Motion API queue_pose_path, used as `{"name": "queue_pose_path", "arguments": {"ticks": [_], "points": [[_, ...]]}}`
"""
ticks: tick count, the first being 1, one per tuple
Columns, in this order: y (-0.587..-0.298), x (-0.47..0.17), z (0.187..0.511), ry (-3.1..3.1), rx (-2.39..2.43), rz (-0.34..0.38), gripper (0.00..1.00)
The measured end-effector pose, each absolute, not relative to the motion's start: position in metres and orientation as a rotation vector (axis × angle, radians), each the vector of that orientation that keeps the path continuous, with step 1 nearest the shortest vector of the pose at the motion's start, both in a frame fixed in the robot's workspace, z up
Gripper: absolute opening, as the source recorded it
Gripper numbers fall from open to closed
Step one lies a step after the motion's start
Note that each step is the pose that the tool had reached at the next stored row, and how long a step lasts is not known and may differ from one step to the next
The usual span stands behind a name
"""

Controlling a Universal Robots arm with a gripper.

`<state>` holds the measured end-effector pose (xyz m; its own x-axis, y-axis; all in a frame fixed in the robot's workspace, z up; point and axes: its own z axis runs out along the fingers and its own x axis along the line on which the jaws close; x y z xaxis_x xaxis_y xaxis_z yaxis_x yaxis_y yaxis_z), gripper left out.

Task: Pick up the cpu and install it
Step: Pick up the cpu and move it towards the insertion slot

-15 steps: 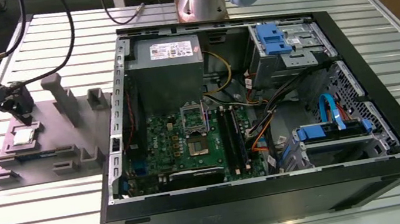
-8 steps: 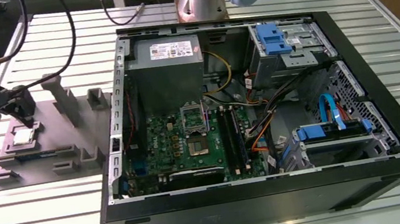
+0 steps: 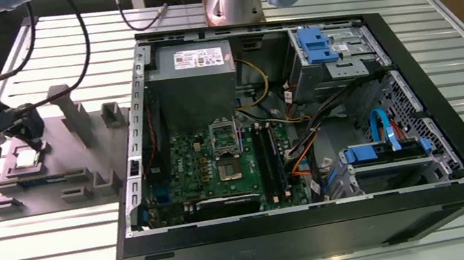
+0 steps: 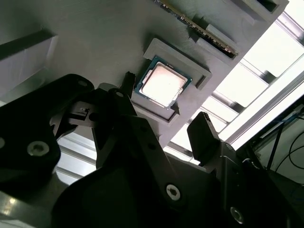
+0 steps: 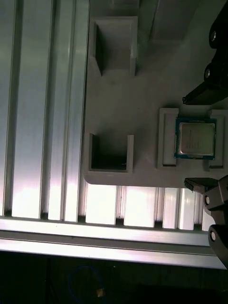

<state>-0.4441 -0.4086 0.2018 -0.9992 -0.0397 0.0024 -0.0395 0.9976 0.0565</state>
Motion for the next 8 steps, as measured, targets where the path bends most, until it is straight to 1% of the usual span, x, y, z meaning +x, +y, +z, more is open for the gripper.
{"name": "queue_pose_path", "arguments": {"ticks": [8], "points": [[-0.4086, -0.4441, 0.1953, -3.136, 0.060, -0.088, 0.71]]}}
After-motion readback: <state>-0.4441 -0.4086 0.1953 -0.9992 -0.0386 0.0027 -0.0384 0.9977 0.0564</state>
